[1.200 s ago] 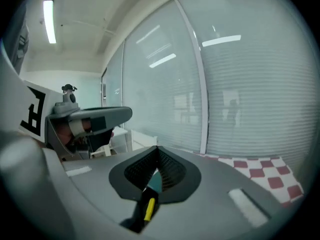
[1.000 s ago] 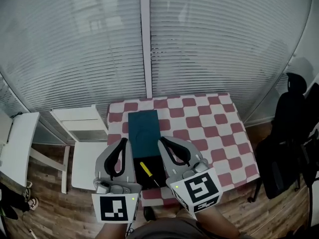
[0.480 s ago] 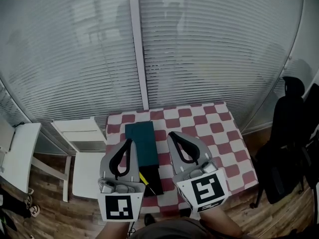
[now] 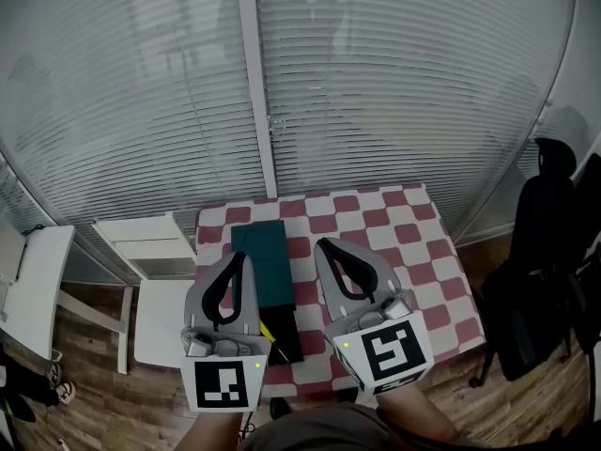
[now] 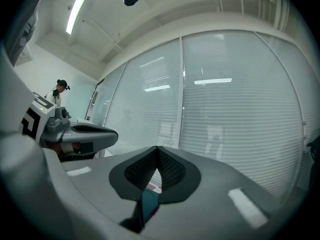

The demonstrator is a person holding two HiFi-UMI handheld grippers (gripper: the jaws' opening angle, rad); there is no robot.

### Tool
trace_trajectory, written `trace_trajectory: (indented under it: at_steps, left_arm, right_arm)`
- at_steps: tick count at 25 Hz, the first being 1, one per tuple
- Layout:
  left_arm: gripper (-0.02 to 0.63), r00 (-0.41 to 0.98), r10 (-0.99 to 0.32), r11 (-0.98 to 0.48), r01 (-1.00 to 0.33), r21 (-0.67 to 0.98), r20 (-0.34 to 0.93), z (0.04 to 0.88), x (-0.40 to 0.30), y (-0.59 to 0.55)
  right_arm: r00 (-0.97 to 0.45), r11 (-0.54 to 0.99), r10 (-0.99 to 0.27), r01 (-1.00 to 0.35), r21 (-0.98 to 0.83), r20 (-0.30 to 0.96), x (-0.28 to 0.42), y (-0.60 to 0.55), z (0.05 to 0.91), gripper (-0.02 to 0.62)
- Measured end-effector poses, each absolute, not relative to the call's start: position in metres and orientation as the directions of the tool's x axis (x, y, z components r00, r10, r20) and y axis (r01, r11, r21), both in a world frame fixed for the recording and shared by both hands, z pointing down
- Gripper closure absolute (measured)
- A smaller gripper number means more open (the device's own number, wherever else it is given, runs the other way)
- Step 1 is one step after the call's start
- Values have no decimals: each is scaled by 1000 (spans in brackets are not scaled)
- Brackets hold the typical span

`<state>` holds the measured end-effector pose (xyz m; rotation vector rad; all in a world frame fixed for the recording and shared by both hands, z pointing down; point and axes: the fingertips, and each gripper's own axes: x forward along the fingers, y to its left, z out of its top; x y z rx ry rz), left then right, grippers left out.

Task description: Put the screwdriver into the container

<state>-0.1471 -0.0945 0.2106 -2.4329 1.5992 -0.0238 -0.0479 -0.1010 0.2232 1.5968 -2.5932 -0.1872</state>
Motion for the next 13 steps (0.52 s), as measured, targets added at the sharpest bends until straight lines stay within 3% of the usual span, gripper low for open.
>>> trace_trajectory:
  at_steps: [13]
  left_arm:
    - [606, 408, -907, -382, -901, -204, -104, 220, -142, -100]
  right_arm:
    - [-449, 446, -894, -884, 139, 18, -44, -105, 237, 571]
